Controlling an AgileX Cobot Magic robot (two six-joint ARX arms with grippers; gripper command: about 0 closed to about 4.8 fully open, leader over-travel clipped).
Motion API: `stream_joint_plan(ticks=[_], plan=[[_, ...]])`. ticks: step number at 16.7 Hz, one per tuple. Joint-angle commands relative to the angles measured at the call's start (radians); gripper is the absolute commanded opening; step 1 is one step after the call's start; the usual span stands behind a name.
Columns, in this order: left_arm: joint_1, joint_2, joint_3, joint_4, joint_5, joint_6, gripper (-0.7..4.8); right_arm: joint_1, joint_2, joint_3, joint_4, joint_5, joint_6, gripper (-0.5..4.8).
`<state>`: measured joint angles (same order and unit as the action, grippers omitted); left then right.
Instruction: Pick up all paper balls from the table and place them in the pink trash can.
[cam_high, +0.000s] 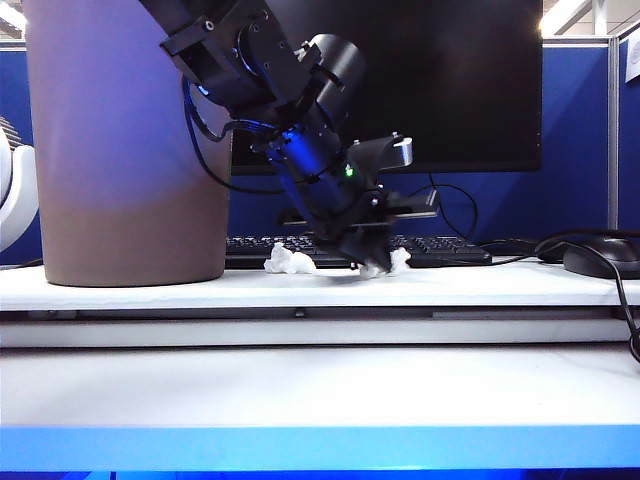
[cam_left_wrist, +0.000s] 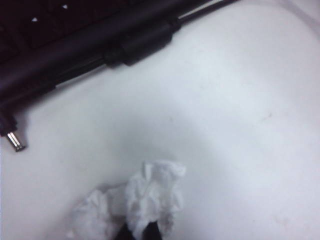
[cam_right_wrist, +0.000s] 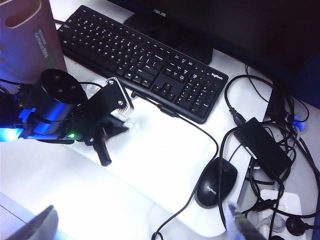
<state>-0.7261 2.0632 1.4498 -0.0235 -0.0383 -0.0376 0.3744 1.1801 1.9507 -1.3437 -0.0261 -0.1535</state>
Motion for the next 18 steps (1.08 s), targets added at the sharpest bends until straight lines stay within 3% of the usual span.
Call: stream_joint_plan(ticks=[1, 5, 9, 10, 13, 14, 16, 17, 18], plan=[[0.002, -0.002, 0.008, -0.009, 0.010, 0.002, -0.06, 0.002, -0.008, 0.003, 0.018, -0.003, 0.004, 4.31], [-0.001, -0.060, 0.123, -0.089, 0.076, -0.003, -0.06, 0.002, -0.008, 0.003, 0.019, -0.002, 0.003, 4.31], [-0.006, -0.173, 0.345, -0.192, 0.090, 0.018, -0.06, 0.002, -0.008, 0.003, 0.025, -0.002, -0.004, 4.10], [-0.006, -0.200, 0.398, -0.230, 0.087, 0.040, -0.06, 0.002, -0.007, 0.003, 0.033, -0.001, -0.004, 3.80], [-0.006, -0.294, 0.560, -0.433, -0.015, 0.192, -0.06, 0.001, 0.001, 0.003, 0.078, -0.002, -0.008, 1.77], [-0.005, -0.322, 0.595, -0.500, -0.063, 0.229, -0.06, 0.001, 0.008, 0.003, 0.098, -0.016, -0.009, 1.34], [0.018, -0.399, 0.654, -0.668, -0.182, 0.290, -0.06, 0.001, 0.041, 0.003, 0.185, -0.186, -0.015, 0.11], [0.052, -0.437, 0.654, -0.751, -0.243, 0.309, -0.06, 0.001, 0.074, 0.003, 0.249, -0.333, -0.015, -0.06], [0.072, -0.448, 0.654, -0.796, -0.256, 0.312, -0.06, 0.002, 0.094, 0.003, 0.282, -0.402, -0.014, -0.06]])
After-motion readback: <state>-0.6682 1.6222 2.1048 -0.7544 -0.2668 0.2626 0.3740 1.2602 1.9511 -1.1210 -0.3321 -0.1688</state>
